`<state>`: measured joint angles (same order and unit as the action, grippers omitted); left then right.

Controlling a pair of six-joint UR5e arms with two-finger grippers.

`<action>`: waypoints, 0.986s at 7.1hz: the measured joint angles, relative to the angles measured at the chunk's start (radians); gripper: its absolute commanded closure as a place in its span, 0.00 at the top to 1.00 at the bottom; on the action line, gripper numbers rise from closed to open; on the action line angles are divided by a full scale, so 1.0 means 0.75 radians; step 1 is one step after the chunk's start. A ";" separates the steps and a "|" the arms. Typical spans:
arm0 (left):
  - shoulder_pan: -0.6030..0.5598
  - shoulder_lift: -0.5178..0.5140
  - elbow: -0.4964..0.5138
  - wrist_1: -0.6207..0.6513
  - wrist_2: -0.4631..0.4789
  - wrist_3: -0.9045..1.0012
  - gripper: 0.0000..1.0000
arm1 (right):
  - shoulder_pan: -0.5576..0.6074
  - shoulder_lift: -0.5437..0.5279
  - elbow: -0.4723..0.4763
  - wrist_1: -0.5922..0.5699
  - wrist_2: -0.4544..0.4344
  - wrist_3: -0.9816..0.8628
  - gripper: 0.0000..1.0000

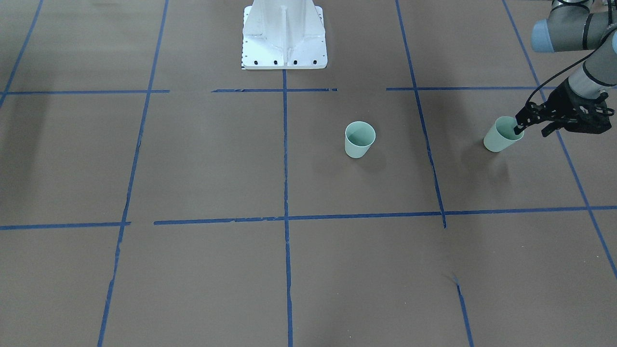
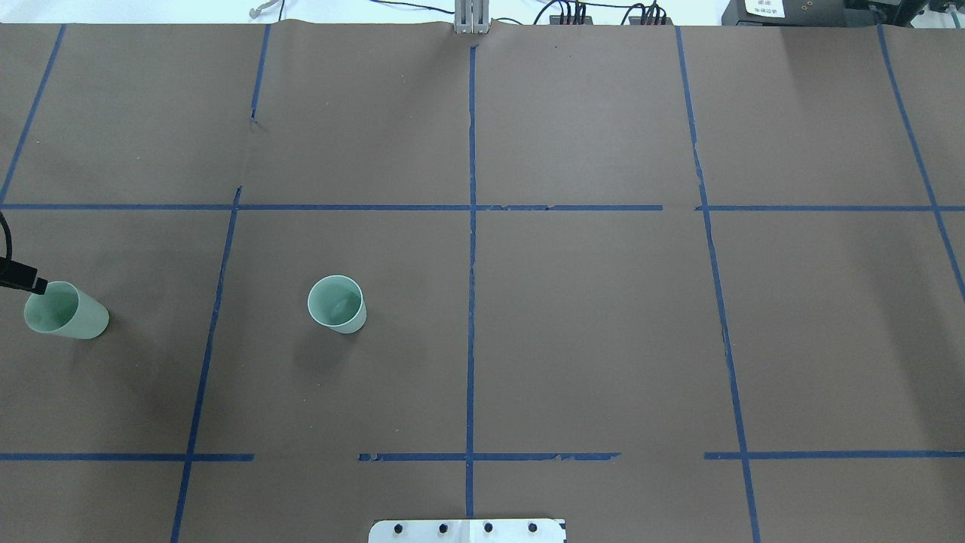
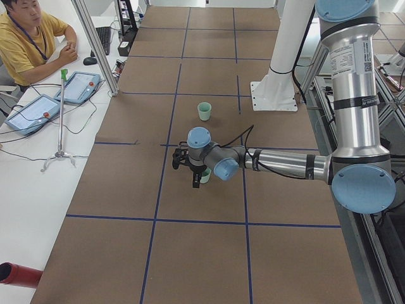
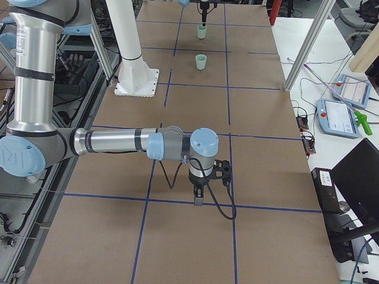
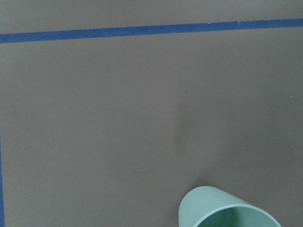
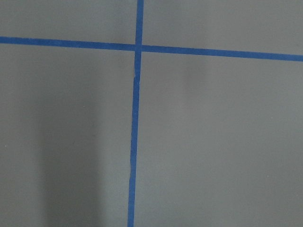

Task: Stack cups
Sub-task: 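Lower the left gripper onto the outer green cup and grasp it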

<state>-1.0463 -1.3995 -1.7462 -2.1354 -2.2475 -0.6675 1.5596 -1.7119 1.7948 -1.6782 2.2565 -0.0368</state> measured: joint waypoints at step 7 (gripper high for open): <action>-0.007 0.001 -0.068 0.011 -0.057 -0.006 0.00 | 0.000 0.000 0.000 0.000 0.000 0.000 1.00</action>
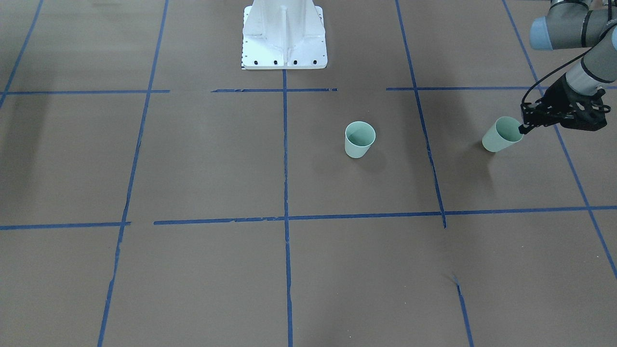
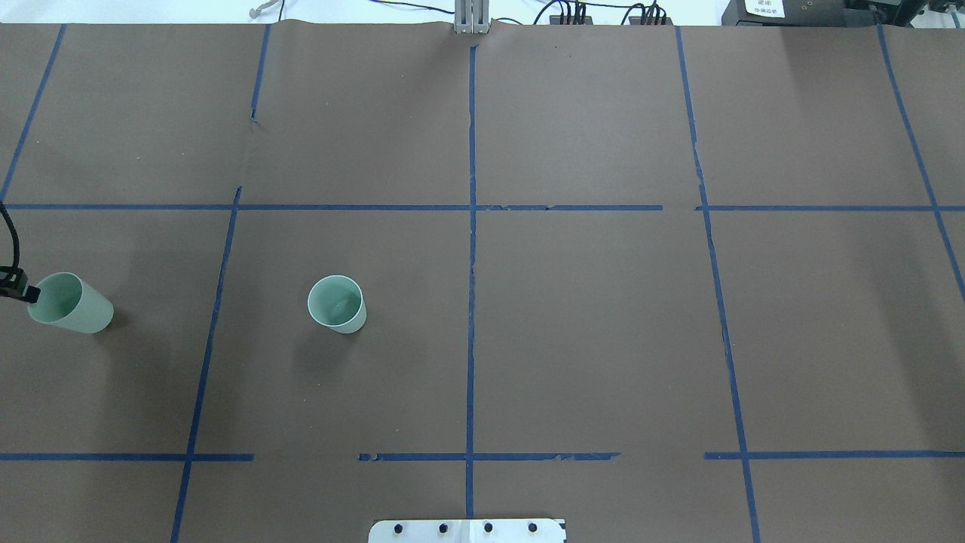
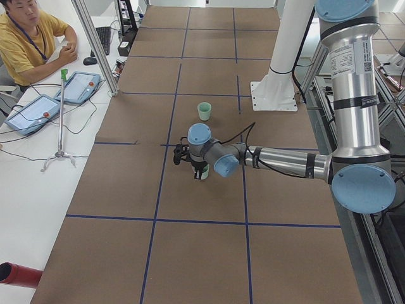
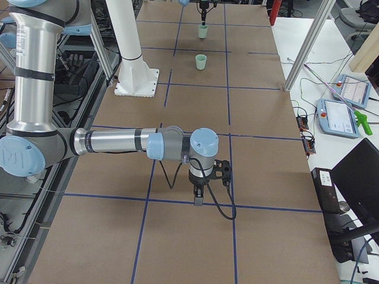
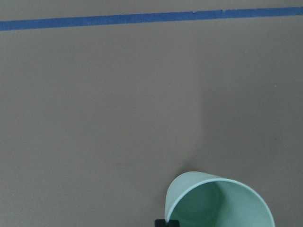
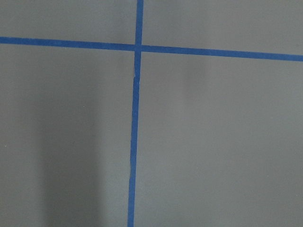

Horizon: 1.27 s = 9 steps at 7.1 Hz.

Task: Stack cups
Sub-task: 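Lower the left gripper onto the outer green cup and grasp it, then lift the green cup with the left gripper and carry it over the other cup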

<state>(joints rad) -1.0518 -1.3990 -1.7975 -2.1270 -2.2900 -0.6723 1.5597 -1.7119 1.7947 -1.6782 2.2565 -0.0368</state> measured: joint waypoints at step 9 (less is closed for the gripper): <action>0.229 -0.630 -0.329 0.795 0.158 -0.687 0.00 | -0.001 0.000 0.000 0.000 0.000 0.000 1.00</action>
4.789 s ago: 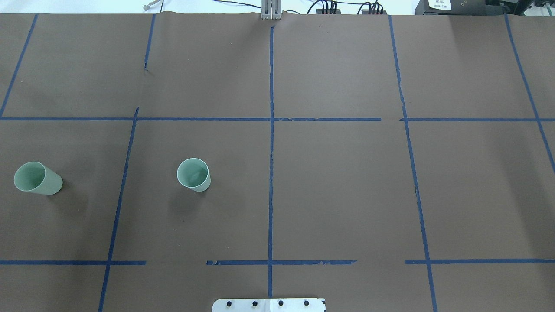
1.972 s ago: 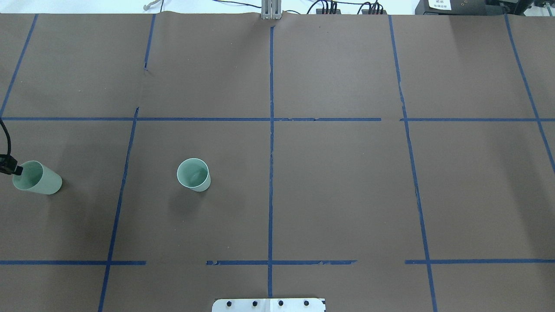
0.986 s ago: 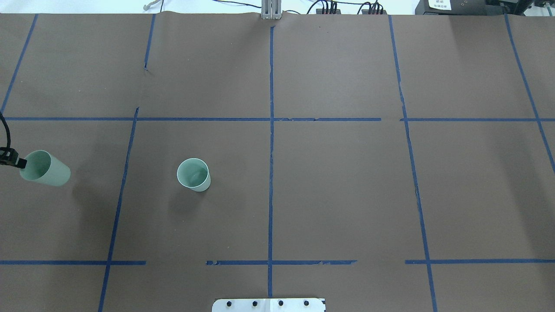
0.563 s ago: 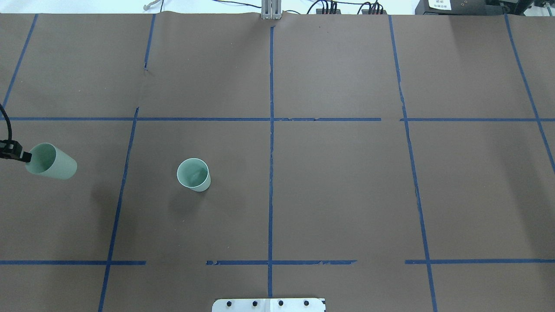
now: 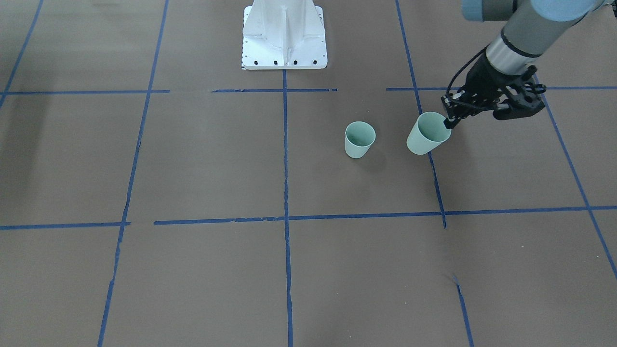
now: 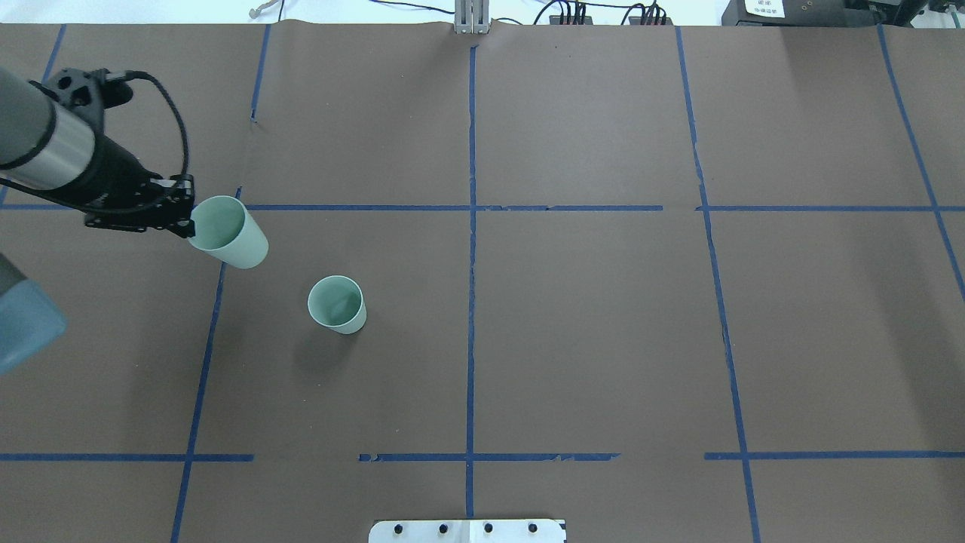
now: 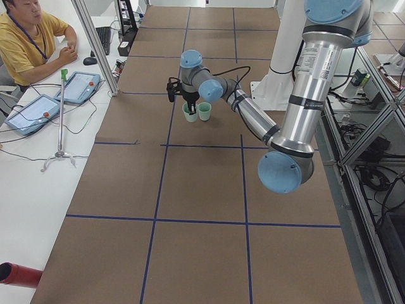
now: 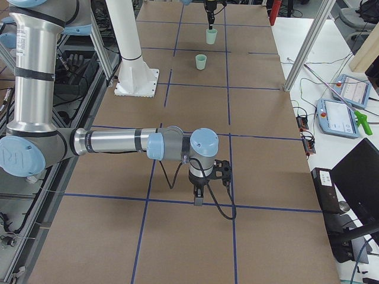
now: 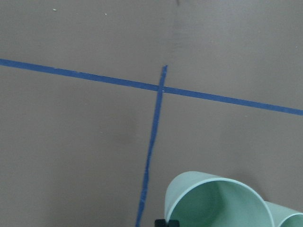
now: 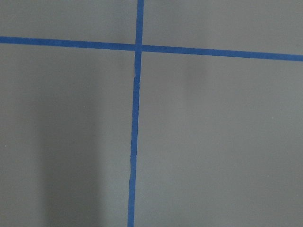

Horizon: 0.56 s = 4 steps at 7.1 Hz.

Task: Stack cups
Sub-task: 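Lift the green cup with the left gripper and carry it over the other cup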

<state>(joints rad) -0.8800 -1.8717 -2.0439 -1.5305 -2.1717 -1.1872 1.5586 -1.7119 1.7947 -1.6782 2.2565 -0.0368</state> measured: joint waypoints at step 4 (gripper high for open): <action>0.209 -0.183 0.003 0.203 0.155 -0.221 0.00 | 0.002 0.000 0.000 0.000 0.000 0.000 1.00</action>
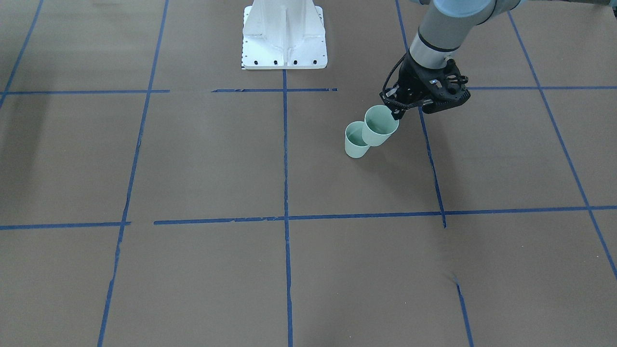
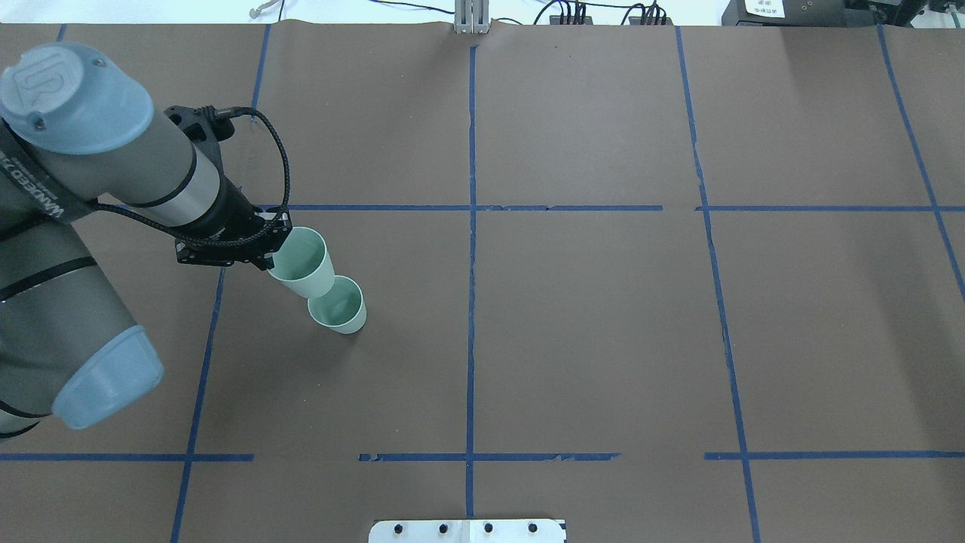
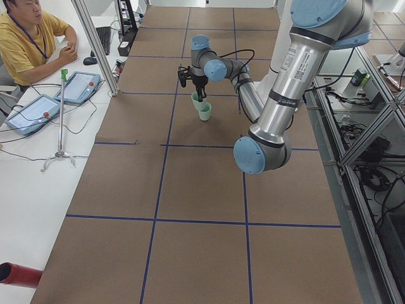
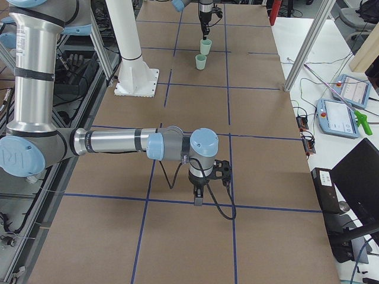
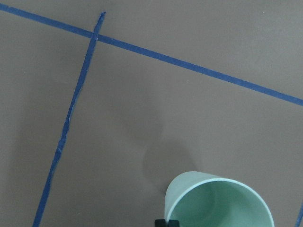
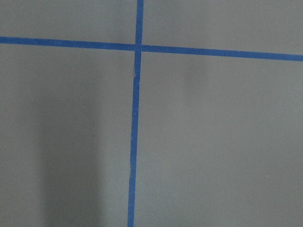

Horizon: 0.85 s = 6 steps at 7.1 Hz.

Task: Stack cups
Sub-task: 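Lift the green cup with the left gripper and carry it over the other cup, then lower the held cup into the other green cup and open the left gripper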

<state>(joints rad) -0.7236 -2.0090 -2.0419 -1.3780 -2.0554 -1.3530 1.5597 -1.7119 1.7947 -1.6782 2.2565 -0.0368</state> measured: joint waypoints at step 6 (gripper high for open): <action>0.074 -0.031 0.014 0.007 0.034 -0.047 1.00 | 0.000 0.000 0.000 0.000 0.000 0.000 1.00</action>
<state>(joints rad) -0.6677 -2.0321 -2.0311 -1.3727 -2.0298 -1.3885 1.5597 -1.7119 1.7947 -1.6782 2.2565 -0.0368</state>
